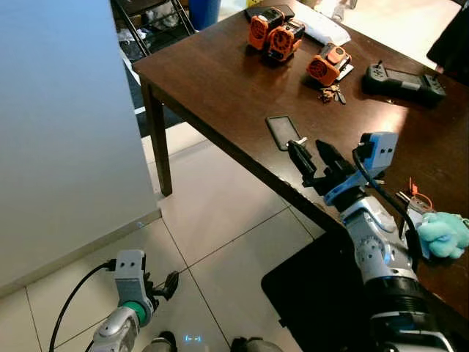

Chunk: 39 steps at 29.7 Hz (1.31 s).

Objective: Hang keys on a hook

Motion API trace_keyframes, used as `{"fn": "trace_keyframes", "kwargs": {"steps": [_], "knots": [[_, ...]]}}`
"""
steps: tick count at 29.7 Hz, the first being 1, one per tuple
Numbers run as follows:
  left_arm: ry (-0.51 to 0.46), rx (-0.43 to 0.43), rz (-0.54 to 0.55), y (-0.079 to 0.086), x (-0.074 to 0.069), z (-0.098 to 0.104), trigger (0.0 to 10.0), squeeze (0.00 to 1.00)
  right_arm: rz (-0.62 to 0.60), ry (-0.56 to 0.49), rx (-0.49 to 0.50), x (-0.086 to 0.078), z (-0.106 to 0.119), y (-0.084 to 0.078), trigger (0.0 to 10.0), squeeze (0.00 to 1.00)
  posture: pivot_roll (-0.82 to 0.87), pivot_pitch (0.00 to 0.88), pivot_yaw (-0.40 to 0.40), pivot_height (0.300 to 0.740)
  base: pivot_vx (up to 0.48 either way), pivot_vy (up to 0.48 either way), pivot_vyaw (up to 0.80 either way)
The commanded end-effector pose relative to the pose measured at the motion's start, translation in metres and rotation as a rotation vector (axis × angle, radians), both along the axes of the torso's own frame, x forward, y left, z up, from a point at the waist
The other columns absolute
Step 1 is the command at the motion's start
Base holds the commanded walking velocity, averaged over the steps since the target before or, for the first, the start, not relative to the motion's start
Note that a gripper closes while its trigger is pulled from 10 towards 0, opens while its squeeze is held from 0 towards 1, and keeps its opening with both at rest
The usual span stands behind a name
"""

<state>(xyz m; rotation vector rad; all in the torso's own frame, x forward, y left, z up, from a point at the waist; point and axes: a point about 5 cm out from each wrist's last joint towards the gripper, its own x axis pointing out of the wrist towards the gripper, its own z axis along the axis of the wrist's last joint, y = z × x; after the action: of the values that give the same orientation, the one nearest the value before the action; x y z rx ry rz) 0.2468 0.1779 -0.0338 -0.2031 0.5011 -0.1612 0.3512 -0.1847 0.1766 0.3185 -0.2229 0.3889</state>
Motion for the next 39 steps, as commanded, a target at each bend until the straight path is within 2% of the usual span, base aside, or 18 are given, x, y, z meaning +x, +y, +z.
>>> {"fn": "trace_keyframes", "kwargs": {"steps": [1,10,14,16,17,18,19,20,22,23,28,32,34,35,37,39], "knots": [[0.081,0.002,-0.008,-0.001,-0.018,-0.014,10.0,0.00,-0.038,-0.002,-0.001,-0.001,-0.001,-0.009,10.0,0.00,-0.05,0.116,-0.036,0.740,0.251,0.000,0.00],[0.166,0.018,0.004,0.006,-0.040,-0.028,10.0,0.00,-0.086,0.000,-0.020,-0.001,-0.003,-0.019,10.0,0.00,-0.06,0.124,-0.032,0.740,0.213,0.000,0.00],[0.176,0.021,0.002,0.007,-0.043,-0.030,10.0,0.00,-0.113,0.014,-0.033,-0.001,-0.006,-0.022,10.0,0.00,-0.06,0.124,-0.033,0.740,0.246,0.000,0.00],[0.188,0.020,0.003,0.007,-0.046,-0.032,10.0,0.00,-0.185,0.040,-0.043,0.001,-0.008,-0.033,10.0,0.00,-0.06,0.125,-0.033,0.740,0.249,0.000,0.00],[0.188,0.020,0.003,0.007,-0.046,-0.032,10.0,0.00,-0.185,0.040,-0.043,0.001,-0.008,-0.033,10.0,0.00,-0.06,0.125,-0.033,0.740,0.251,0.000,0.00],[0.197,0.020,0.003,0.007,-0.048,-0.033,10.0,0.00,-0.243,0.051,-0.048,0.001,-0.008,-0.043,10.0,0.00,-0.06,0.125,-0.033,0.740,0.251,0.000,0.00],[0.197,0.020,0.003,0.007,-0.048,-0.033,10.0,0.00,-0.243,0.051,-0.048,0.001,-0.008,-0.043,10.0,0.00,-0.06,0.125,-0.033,0.740,0.251,0.000,0.00],[0.206,0.021,0.002,0.007,-0.050,-0.034,10.0,0.00,-0.301,0.059,-0.041,0.001,-0.007,-0.054,10.0,0.00,-0.06,0.125,-0.034,0.740,0.247,0.000,0.00],[0.206,0.021,0.002,0.007,-0.050,-0.034,10.0,0.00,-0.301,0.059,-0.041,0.001,-0.007,-0.054,10.0,0.00,-0.06,0.125,-0.034,0.740,0.247,0.000,0.00],[0.214,0.022,0.001,0.007,-0.052,-0.036,10.0,0.00,-0.348,0.066,-0.029,0.000,-0.005,-0.063,10.0,0.00,-0.06,0.125,-0.034,0.740,0.247,0.000,0.00],[0.227,0.025,-0.004,0.007,-0.055,-0.037,10.0,0.00,-0.412,0.083,0.029,-0.002,-0.002,-0.079,10.0,0.00,-0.07,0.129,-0.036,0.740,0.198,0.000,0.00],[0.229,0.025,-0.005,0.007,-0.056,-0.038,10.0,0.00,-0.430,0.082,0.038,-0.003,-0.001,-0.083,10.0,0.00,-0.07,0.131,-0.037,0.740,0.000,0.000,0.00],[0.236,0.034,-0.010,0.007,-0.057,-0.038,10.0,0.00,-0.469,0.110,0.096,-0.004,-0.003,-0.093,10.0,0.00,-0.07,0.131,-0.037,0.740,0.000,0.000,0.00],[0.236,0.034,-0.010,0.007,-0.057,-0.038,10.0,0.00,-0.469,0.110,0.096,-0.004,-0.003,-0.093,10.0,0.00,-0.07,0.131,-0.037,0.740,0.000,0.000,0.00],[0.241,0.044,-0.017,0.006,-0.058,-0.039,10.0,0.00,-0.480,0.172,0.160,-0.004,-0.010,-0.096,10.0,0.00,-0.07,0.127,-0.038,0.740,0.000,0.000,0.00],[0.241,0.044,-0.017,0.006,-0.058,-0.039,10.0,0.00,-0.480,0.172,0.160,-0.004,-0.010,-0.096,10.0,0.00,-0.07,0.127,-0.038,0.740,0.000,0.000,0.00]]}}
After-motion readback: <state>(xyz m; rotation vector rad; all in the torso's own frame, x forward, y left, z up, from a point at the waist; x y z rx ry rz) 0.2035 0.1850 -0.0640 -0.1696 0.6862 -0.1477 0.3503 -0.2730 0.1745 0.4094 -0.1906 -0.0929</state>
